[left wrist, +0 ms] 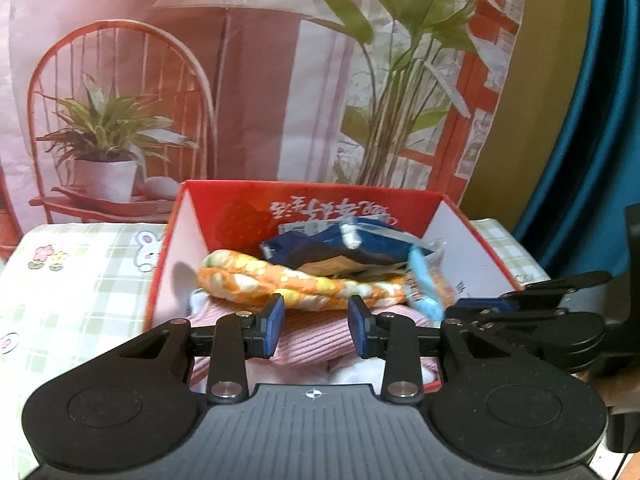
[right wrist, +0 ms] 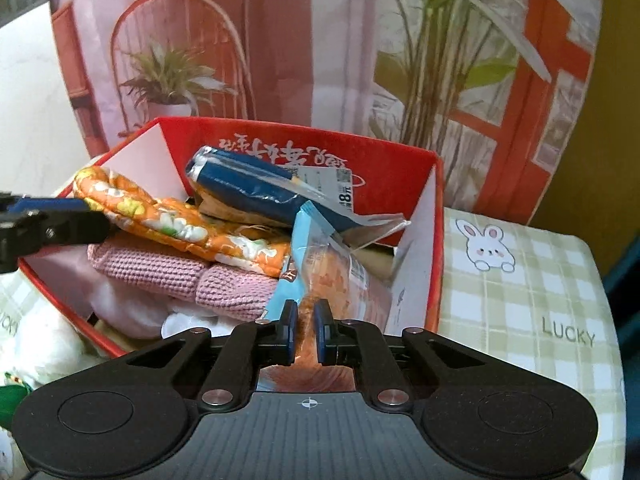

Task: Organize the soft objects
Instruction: 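Lower the packet into the box and open both tools, then move both tools down and close the left tool on the green pouch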

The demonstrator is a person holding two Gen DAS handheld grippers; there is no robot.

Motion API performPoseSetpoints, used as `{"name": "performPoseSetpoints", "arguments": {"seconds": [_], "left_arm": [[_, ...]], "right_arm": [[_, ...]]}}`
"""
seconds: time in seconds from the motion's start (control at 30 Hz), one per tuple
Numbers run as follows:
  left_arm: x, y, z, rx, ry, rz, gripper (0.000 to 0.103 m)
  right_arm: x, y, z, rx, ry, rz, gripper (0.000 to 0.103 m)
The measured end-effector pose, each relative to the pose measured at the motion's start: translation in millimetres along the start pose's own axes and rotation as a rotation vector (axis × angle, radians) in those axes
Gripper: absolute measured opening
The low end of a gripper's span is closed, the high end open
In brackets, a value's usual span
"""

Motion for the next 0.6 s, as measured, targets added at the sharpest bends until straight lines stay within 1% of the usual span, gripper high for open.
{"name": "performPoseSetpoints", "arguments": {"seconds": [0.07,0.13,0.17,0.3,0.37,0.43,0.5,0.6], "left_arm": [[5,-1,-5,0.000,0.009,0.000,0.037],[9,-3,-10,0.000,0.015,-0.001,0.037],[11,-4,-14,-0.001,0.018,-0.001,0.037],[19,-9,-31,-0.009,0.032,0.005,0.037],[23,-15,-43,-0.023,0.033,0.003,0.037],[28,-24,-54,-0.030,0.039,-0.008,0.037],[32,-34,-61,-0.016,0.046,-0.021,0.037],[35,-54,-72,-0.004,0.061,-0.013,0.037]], "right_arm": [[4,-1,-5,-0.009,-0.024,-0.017,0.010],[9,-1,-15,-0.030,-0.042,-0.028,0.017],[12,-2,-21,-0.047,-0.038,-0.030,0.018],[24,-8,-50,-0.114,0.007,-0.035,0.020],[31,-15,-67,-0.147,0.048,-0.023,0.021],[37,-24,-81,-0.175,0.101,0.000,0.027],[43,-35,-93,-0.207,0.135,0.014,0.029],[48,-57,-103,-0.225,0.168,0.041,0.030]]}}
Point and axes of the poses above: each gripper's, at about its wrist camera, not at the fingertips, and z roughly the way its jaws point, x to its left, y to its top, the point moved 3 cm from there along z, roughly the way its jaws point, and after that the axes turned 12 degrees about z, right-handed, at the moved point
